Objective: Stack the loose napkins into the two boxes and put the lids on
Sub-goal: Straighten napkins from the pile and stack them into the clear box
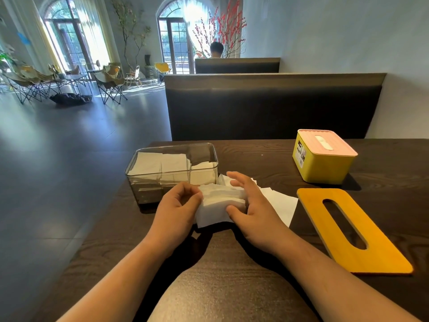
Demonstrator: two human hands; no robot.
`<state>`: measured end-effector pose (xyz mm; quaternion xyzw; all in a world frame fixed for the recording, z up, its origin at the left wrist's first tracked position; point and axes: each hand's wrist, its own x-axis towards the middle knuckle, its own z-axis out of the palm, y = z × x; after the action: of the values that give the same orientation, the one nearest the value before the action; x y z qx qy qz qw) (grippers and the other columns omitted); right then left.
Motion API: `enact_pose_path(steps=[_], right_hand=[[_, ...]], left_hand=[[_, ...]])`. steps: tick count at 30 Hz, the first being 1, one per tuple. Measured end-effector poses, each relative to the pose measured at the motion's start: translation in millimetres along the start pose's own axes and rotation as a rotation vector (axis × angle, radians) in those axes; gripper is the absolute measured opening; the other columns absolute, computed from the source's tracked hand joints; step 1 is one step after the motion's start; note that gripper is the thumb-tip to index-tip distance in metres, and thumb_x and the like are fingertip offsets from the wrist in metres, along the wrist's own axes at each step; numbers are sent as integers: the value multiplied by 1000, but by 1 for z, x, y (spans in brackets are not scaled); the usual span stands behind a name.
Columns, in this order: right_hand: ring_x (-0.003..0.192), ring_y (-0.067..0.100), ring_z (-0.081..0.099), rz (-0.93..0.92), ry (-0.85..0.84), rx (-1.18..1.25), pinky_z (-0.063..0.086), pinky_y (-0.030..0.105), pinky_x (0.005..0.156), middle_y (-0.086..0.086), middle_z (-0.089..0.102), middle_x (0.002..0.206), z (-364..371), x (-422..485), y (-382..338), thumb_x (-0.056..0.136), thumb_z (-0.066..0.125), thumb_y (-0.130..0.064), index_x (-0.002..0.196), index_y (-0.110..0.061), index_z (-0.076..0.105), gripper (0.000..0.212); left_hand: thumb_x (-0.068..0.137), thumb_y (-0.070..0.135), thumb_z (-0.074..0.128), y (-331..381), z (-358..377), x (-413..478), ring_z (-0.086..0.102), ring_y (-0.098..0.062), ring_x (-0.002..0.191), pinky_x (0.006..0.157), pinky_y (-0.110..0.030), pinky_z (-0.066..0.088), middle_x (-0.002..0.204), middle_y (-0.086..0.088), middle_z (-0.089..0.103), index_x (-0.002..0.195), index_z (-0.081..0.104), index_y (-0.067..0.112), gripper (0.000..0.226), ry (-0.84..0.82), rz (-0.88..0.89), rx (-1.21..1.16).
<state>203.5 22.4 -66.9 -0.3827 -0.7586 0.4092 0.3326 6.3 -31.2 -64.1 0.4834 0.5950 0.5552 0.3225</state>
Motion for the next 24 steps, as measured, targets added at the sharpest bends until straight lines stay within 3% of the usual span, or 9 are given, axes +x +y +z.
enact_pose_path(steps=[3,7,9,12,14,16,18,21,24], right_hand=[[126,-3,41,-59,-1,-133,42,3,90,-23,36,144,3,1,1,106,57,-24,143,-63,33,59],[119,-7,47,-118,75,-198,45,16,100,-17,49,136,3,4,6,108,51,-19,142,-41,50,41],[117,-6,50,-112,93,-174,49,21,98,-18,55,129,3,4,7,106,52,-16,130,-40,55,34],[113,-3,55,-96,126,-58,52,24,94,-21,59,122,2,2,6,106,52,-11,120,-39,60,32],[115,-3,54,-90,99,13,51,18,91,-20,57,125,1,0,4,105,54,-11,125,-43,56,37],[127,-3,46,-91,6,-26,46,13,97,-20,46,140,2,-2,5,101,59,-14,139,-54,44,57],[138,3,35,-128,-50,-201,40,24,111,-20,33,151,4,-3,6,97,64,-20,150,-58,30,74],[137,7,36,-188,-5,-395,42,35,114,-15,34,150,7,-3,6,94,68,-32,155,-45,34,71],[129,7,44,-185,60,-433,47,30,106,-12,41,144,4,-3,9,95,69,-30,156,-30,41,67]], left_hand=[[103,29,63,2,2,-3,70,-7,94,80,-32,63,106,12,71,109,64,29,6,-11,52,-8],[91,47,65,4,3,-11,64,1,112,85,-18,57,136,13,55,133,44,47,47,-164,59,-51],[90,37,76,2,4,-15,61,-3,120,89,-16,56,142,16,47,138,36,53,65,-223,67,-31],[92,7,77,0,5,-19,66,-4,115,87,-25,60,141,15,44,143,26,57,88,-280,85,-8],[93,0,72,3,6,-21,67,-3,113,88,-27,61,138,15,45,145,24,56,89,-298,103,-8],[95,0,68,4,6,-22,66,1,113,92,-26,59,138,19,46,146,25,53,85,-297,112,6],[95,0,68,4,6,-22,68,-4,114,93,-29,60,137,15,50,146,30,50,80,-300,100,5],[91,2,74,2,8,-22,70,-7,110,90,-27,60,130,8,58,142,40,43,73,-253,113,41],[87,10,80,-2,8,-19,67,0,109,88,-19,57,126,9,61,138,44,42,70,-178,148,121]])
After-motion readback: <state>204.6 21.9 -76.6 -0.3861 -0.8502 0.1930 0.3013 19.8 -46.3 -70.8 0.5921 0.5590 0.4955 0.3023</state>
